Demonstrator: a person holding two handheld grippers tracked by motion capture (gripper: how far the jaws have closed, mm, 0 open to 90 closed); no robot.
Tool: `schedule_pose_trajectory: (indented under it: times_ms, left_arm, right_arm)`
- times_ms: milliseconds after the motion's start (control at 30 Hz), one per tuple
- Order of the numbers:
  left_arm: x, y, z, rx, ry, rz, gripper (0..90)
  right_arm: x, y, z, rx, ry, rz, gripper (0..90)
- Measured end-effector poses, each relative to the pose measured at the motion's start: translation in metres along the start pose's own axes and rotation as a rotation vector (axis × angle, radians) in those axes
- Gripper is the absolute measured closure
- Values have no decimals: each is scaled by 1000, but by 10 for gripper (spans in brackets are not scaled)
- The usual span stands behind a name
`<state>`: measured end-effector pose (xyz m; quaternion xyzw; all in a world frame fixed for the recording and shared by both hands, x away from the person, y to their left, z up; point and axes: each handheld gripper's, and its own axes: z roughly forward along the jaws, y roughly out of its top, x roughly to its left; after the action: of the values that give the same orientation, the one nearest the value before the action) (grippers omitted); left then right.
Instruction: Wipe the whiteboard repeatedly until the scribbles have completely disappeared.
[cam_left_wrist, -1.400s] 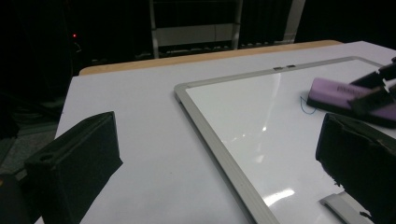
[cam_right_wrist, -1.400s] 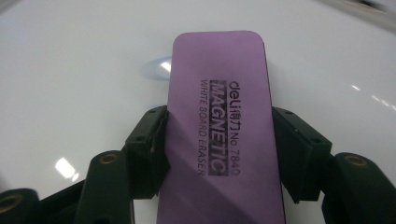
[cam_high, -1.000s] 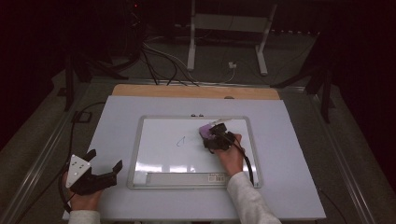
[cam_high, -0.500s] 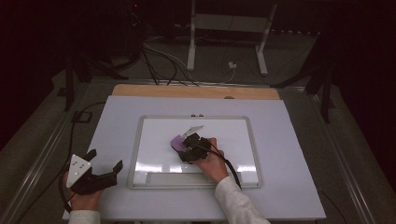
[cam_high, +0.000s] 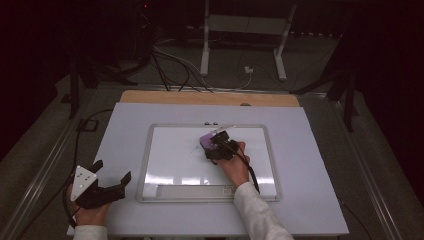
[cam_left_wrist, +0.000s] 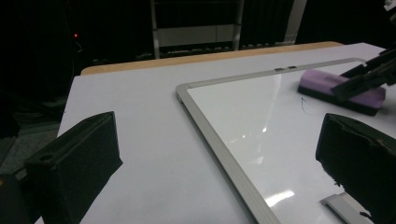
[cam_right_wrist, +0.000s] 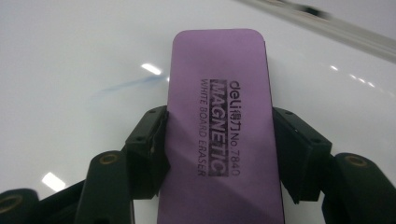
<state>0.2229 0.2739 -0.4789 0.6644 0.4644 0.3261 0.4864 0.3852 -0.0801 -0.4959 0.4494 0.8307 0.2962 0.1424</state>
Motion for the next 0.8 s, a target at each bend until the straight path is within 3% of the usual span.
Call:
schedule_pose_trajectory:
  times_ms: [133, 200, 233, 300, 433, 533, 600, 733, 800]
  left_arm:
    - [0, 0, -1, -1, -1, 1, 7]
    - [1, 0, -2, -4, 1, -1, 7]
    - [2, 0, -2, -5, 2, 0, 7]
    - [2, 0, -3, -8, 4, -6, 7]
    - [3, -1, -3, -5, 4, -7, 7]
    - [2, -1, -1, -4, 3, -3, 7]
    - [1, 0, -1, -2, 2, -3, 7]
    - [0, 0, -1, -2, 1, 2, 7]
    - [1, 0, -2, -4, 2, -1, 7]
  right_arm:
    - [33, 3, 3, 14, 102, -103, 408]
    - [41, 5, 2, 23, 96, -146, 409]
    - [39, 5, 3, 26, 97, -144, 409]
    - [27, 6, 4, 24, 74, -81, 410]
    - [-6, 6, 3, 20, -29, 47, 409]
    - [-17, 5, 1, 19, -59, 98, 409]
    - [-10, 5, 2, 17, -53, 69, 409]
    - [20, 7, 5, 16, 50, -32, 409]
    - [33, 9, 6, 25, 76, -97, 409]
